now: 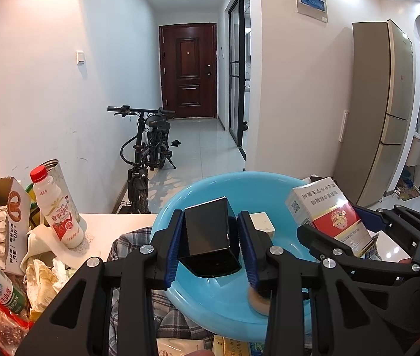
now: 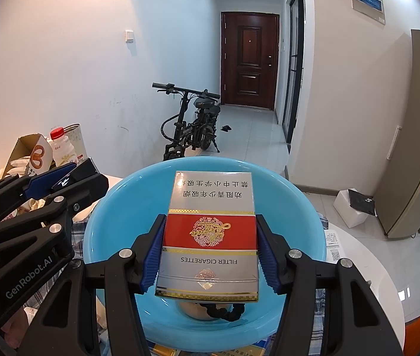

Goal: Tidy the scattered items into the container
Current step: 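Open the right gripper to drop the cigarette pack into the basin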

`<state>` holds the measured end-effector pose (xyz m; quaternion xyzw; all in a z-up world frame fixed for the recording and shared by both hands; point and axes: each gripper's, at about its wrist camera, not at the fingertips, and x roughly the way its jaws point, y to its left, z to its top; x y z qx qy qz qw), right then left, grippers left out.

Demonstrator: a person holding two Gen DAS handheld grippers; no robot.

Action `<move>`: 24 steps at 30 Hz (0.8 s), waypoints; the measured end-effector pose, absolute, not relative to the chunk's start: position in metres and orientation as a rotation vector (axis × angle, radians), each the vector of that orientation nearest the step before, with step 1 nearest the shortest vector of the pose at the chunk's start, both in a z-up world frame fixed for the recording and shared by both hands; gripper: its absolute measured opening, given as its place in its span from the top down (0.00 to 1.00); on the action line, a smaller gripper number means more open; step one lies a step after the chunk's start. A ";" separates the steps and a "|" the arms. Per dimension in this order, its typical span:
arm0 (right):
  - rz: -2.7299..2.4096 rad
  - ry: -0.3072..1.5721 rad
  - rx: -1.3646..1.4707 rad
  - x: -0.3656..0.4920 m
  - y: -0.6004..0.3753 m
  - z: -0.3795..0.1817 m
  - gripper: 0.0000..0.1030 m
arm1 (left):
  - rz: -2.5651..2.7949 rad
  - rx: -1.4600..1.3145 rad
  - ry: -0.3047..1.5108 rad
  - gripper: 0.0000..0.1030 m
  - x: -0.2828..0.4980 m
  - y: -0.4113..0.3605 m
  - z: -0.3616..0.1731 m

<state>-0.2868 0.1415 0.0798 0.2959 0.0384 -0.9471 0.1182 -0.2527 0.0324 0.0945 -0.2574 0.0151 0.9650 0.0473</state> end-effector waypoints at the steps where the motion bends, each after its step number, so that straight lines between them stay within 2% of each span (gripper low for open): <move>1: -2.772 0.114 0.864 -0.287 0.141 0.080 0.42 | 2.946 -0.784 0.049 0.66 -0.253 0.032 0.094; 22: -2.765 0.103 0.876 -0.288 0.142 0.080 0.42 | 2.962 -0.813 0.049 0.66 -0.256 0.031 0.092; 23: -2.741 0.078 0.882 -0.289 0.143 0.080 0.39 | 2.963 -0.814 0.050 0.67 -0.256 0.030 0.092; 24: -2.722 0.050 0.890 -0.290 0.144 0.080 0.27 | 2.972 -0.814 0.050 0.66 -0.256 0.029 0.092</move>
